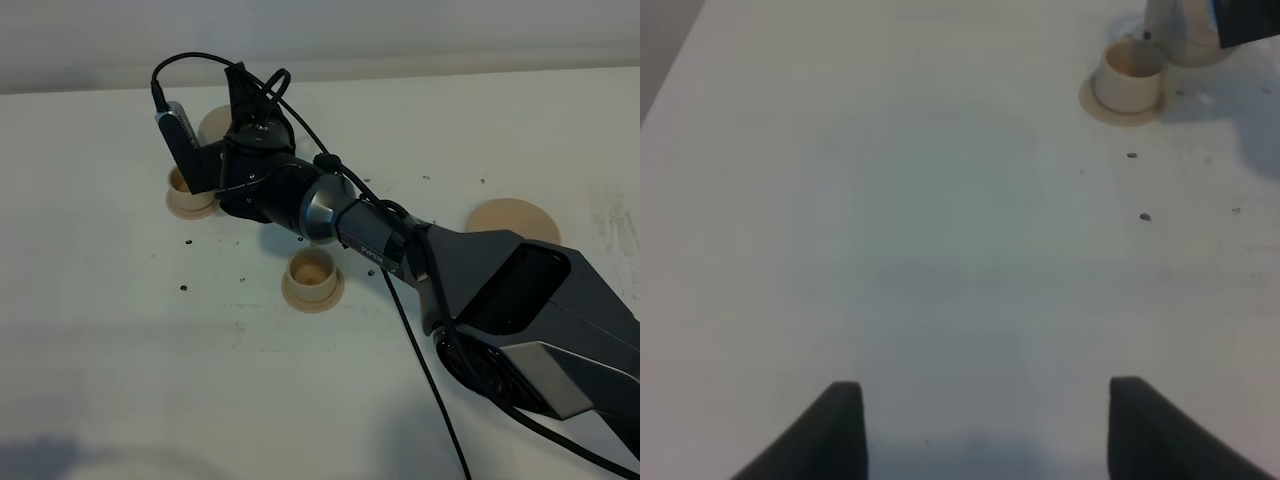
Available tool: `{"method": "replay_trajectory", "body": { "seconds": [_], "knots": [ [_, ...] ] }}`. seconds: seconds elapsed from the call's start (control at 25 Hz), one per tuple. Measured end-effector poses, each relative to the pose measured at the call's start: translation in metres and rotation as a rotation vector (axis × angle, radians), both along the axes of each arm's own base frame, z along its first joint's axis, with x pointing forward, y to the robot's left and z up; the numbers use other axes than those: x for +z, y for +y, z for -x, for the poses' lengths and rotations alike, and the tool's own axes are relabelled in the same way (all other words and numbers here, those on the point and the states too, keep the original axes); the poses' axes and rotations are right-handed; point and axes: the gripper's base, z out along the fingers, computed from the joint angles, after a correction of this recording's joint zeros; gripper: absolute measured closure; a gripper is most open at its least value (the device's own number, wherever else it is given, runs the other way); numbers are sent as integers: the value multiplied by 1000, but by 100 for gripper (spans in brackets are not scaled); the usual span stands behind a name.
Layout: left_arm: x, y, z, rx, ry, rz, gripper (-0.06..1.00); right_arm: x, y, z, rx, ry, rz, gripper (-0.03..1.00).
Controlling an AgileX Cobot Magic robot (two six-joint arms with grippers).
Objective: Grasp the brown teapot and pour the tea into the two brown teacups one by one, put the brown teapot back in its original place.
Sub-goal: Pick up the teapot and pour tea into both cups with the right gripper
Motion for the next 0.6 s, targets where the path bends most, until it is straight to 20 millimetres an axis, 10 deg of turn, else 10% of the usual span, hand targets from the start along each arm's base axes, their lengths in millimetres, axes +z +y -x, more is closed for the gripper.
{"method": "replay_trajectory", "body": {
  "seconds": [0.6],
  "knots": [
    [0,0,0,0,0,0,42,6,0,-3,34,-76,67,84]
  ]
}}
